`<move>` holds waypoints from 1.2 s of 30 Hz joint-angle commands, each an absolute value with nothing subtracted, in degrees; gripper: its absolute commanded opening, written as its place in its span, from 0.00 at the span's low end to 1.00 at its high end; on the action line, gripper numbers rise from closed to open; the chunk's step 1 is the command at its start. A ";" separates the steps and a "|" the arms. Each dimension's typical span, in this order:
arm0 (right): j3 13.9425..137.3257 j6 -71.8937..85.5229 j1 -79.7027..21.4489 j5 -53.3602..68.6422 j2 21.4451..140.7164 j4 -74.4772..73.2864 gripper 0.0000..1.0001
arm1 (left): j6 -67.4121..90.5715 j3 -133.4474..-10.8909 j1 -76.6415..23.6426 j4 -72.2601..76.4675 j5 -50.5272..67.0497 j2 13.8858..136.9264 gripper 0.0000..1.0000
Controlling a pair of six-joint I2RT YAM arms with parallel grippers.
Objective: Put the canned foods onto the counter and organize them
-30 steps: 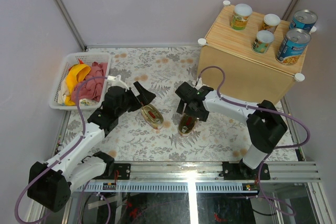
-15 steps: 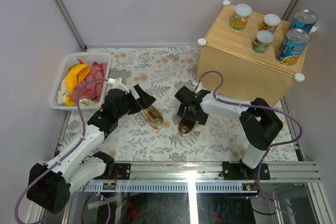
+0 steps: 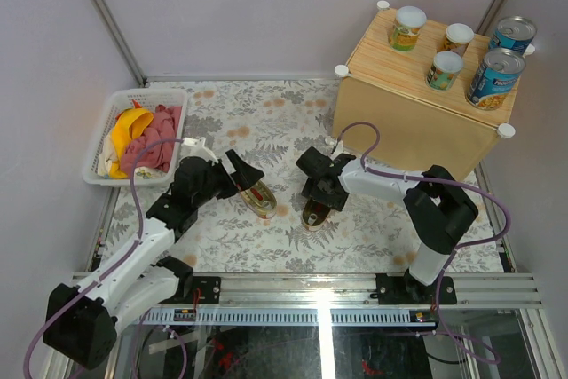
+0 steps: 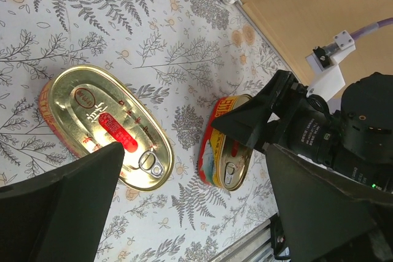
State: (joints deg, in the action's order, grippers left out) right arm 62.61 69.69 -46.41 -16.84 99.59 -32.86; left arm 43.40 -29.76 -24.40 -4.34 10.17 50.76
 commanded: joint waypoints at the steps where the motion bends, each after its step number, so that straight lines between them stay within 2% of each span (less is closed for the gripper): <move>1: 62.95 71.79 -46.18 -16.08 100.46 -33.03 0.00 | 42.57 -28.90 -24.88 -0.52 11.88 49.00 1.00; 10: 69.27 70.52 -46.36 -16.70 99.39 -36.41 0.00 | 43.15 -27.79 -24.78 0.72 14.24 47.87 1.00; 22: 83.75 67.80 -47.66 -17.11 102.07 -43.37 0.00 | 44.00 -24.72 -24.79 6.40 20.77 46.21 1.00; 36: 97.34 66.27 -49.69 -19.32 104.87 -49.21 0.00 | 43.81 -24.84 -24.79 12.08 28.43 49.89 1.00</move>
